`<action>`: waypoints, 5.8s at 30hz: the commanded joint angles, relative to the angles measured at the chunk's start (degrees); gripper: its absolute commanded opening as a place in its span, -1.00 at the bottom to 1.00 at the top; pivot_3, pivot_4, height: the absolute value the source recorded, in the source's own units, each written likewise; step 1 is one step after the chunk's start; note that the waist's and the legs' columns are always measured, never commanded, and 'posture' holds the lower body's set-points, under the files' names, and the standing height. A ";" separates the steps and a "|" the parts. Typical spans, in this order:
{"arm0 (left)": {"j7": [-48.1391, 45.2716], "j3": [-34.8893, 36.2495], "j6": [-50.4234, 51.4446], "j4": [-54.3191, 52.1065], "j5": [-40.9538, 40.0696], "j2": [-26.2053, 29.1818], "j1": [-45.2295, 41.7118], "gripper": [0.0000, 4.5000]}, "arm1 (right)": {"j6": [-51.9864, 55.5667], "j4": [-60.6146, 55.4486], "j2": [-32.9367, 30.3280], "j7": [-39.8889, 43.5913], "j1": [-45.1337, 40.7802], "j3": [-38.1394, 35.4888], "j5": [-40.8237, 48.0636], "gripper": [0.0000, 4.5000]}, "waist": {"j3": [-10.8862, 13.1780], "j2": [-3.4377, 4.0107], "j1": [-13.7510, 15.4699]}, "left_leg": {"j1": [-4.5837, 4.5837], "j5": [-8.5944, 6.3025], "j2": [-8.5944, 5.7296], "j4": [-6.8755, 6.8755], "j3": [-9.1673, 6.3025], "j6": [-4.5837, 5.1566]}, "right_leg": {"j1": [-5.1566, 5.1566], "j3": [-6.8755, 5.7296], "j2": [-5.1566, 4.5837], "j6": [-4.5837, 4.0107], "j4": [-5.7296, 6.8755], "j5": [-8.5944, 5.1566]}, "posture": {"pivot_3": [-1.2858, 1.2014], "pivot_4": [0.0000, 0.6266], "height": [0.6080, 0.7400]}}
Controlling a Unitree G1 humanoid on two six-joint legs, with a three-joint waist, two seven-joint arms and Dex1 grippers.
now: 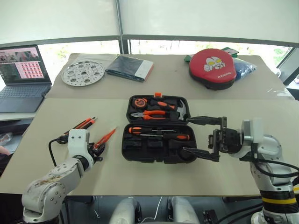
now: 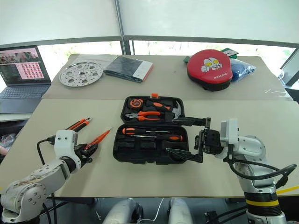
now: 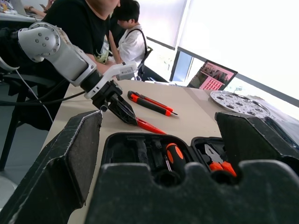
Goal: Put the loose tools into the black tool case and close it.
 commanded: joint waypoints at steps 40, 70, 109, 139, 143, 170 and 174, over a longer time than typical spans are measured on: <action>-79.45 -37.66 -29.25 24.49 36.68 24.62 -38.05 -0.80 | 1.82 -9.42 -5.28 -6.39 14.98 -8.98 1.53 1.00 | 0.28 -0.46 -1.00 | -0.93 0.03 0.01 0.32 0.14 0.28 | -0.68 0.10 0.40 0.41 -0.19 0.04 | 0.03 -0.52 1.00; -82.03 -30.99 -33.89 26.16 34.38 20.94 -37.28 0.22 | 3.74 -8.82 -5.62 -7.24 11.24 -6.04 1.29 1.00 | 0.27 -0.44 -1.14 | -0.59 0.02 0.04 0.36 0.13 0.31 | -0.30 0.11 0.39 0.41 -0.15 0.03 | 0.03 -0.52 1.00; -75.19 -28.68 -50.88 41.86 35.64 6.43 -29.12 -1.00 | 3.67 -7.76 -4.49 -8.34 11.58 -4.80 0.62 1.00 | 0.20 -0.34 -0.79 | -0.61 -0.12 0.01 0.69 0.06 0.54 | -0.11 -0.02 0.22 0.47 -0.13 0.10 | 0.03 -0.52 1.00; -51.54 25.17 -61.23 23.11 12.64 -2.62 21.93 0.99 | -3.93 -5.47 1.85 -8.33 12.93 -3.06 -1.76 1.00 | 0.05 -0.19 -0.77 | -0.49 -0.31 0.06 0.34 0.07 0.57 | -0.23 -0.13 -0.54 0.42 -0.25 0.08 | 0.03 -0.52 1.00; -48.48 29.41 -61.06 24.72 11.09 -5.20 26.54 0.99 | -3.31 -6.06 3.21 -8.45 13.35 -3.06 0.39 1.00 | 0.05 -0.23 -0.60 | -0.49 -0.52 0.05 0.35 0.07 0.81 | -0.22 -0.14 -0.54 0.39 -0.26 0.06 | 0.03 -0.52 1.00; -67.22 0.36 -47.35 66.47 23.00 24.17 -20.28 0.88 | -1.09 -11.34 4.67 -13.62 11.69 0.61 0.20 1.00 | 0.07 -0.33 -1.82 | -0.48 -0.08 0.07 0.11 0.27 0.12 | -0.41 -0.20 0.21 0.24 -0.15 -0.01 | 0.03 -0.52 1.00; -70.79 -0.09 -50.59 68.52 23.76 23.95 -20.20 0.30 | -0.93 -12.41 3.90 -14.59 12.68 -0.10 0.18 1.00 | 0.06 -0.31 -1.79 | -0.45 -0.08 0.08 0.11 0.28 0.12 | -0.41 -0.16 0.18 0.25 -0.12 -0.01 | 0.03 -0.52 1.00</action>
